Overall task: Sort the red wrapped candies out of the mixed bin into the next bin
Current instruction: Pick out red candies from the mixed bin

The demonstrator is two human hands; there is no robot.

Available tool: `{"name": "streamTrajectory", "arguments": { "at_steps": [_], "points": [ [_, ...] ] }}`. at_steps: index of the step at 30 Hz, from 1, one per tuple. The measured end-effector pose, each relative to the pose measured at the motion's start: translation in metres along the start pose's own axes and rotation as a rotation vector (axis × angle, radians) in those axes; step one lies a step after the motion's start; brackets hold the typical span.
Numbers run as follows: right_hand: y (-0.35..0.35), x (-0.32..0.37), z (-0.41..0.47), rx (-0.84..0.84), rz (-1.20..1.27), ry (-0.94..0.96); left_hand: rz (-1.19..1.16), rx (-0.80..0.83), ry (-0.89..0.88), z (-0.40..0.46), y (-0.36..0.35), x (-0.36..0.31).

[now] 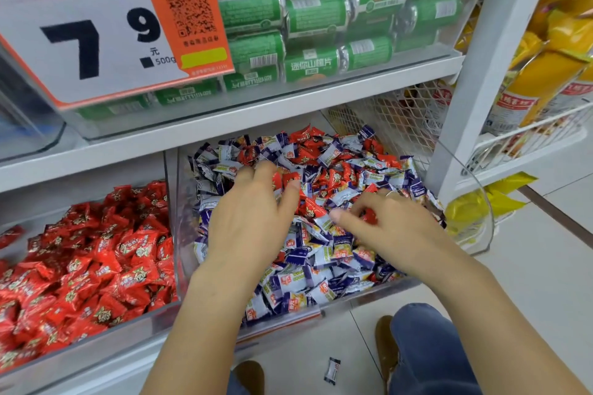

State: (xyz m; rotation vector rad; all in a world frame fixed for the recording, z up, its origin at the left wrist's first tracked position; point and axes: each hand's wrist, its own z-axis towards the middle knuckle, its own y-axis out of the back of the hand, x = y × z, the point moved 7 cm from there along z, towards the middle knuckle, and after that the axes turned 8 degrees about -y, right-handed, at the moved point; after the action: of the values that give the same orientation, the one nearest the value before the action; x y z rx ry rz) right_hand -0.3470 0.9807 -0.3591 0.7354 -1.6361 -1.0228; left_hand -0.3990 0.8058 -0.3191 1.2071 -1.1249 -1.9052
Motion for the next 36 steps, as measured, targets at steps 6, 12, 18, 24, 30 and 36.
{"name": "streamTrajectory", "arguments": {
  "at_steps": [6, 12, 18, 24, 30, 36],
  "points": [
    [-0.003, 0.0, 0.003, 0.034, -0.035, -0.026, 0.229, 0.141, -0.071, 0.01, -0.026, -0.018],
    [0.021, -0.003, 0.007, -0.138, 0.079, -0.059, 0.285, 0.138, -0.098, 0.012, -0.031, -0.016],
    [0.023, 0.019, 0.032, -0.139, 0.226, 0.037, 0.162, 0.113, -0.173, 0.01, -0.03, -0.018],
    [-0.001, 0.041, 0.04, -0.043, 0.223, 0.117, -0.069, -0.106, 0.011, 0.011, 0.015, 0.014],
    [-0.021, 0.056, 0.047, 0.111, 0.159, 0.203, -0.118, -0.124, 0.133, 0.004, 0.026, 0.031],
    [-0.033, 0.065, 0.044, 0.027, -0.093, 0.255, -0.041, -0.021, 0.068, 0.006, 0.013, 0.012]
  ]
}}
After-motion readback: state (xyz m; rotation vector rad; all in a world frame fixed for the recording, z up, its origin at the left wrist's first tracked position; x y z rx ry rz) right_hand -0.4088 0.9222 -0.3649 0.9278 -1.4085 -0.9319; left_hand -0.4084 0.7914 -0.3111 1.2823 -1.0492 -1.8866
